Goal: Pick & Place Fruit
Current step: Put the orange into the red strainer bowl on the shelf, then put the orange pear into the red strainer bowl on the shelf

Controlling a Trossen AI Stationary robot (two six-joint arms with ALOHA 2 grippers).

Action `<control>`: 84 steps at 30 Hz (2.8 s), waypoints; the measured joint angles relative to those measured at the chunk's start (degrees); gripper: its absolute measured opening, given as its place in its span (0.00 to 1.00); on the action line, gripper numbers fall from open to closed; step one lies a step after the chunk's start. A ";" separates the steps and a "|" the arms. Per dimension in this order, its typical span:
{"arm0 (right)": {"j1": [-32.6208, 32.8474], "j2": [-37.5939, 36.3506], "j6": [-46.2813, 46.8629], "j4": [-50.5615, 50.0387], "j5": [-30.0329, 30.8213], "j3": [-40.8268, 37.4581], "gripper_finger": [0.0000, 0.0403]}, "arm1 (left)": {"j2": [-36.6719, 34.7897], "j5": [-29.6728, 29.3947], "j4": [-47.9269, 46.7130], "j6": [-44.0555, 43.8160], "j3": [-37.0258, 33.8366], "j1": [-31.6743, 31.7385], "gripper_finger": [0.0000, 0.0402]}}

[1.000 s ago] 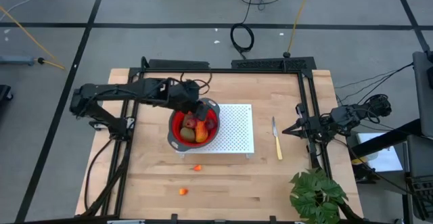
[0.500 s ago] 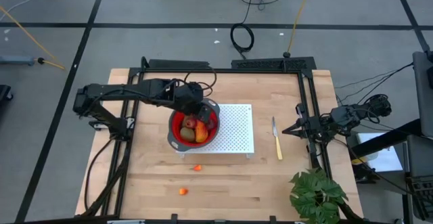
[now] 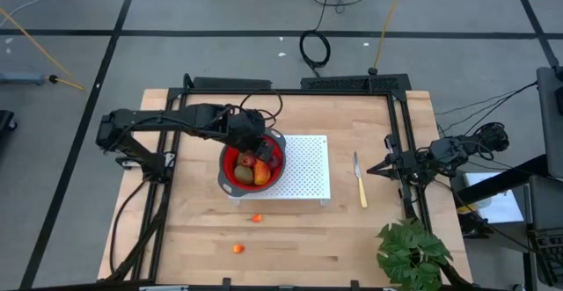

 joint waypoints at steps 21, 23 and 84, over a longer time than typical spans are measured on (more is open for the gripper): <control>-0.01 0.00 0.02 0.02 -0.02 0.00 0.00 | -0.07 0.47 -0.01 2.75 0.01 0.01 0.52; 0.00 0.00 0.15 0.02 -0.02 0.00 0.00 | -0.07 0.47 0.00 2.76 0.00 0.01 0.55; -0.02 -0.02 0.04 0.00 -0.30 0.00 0.00 | 12.03 -2.13 17.26 -66.99 0.04 -45.82 0.00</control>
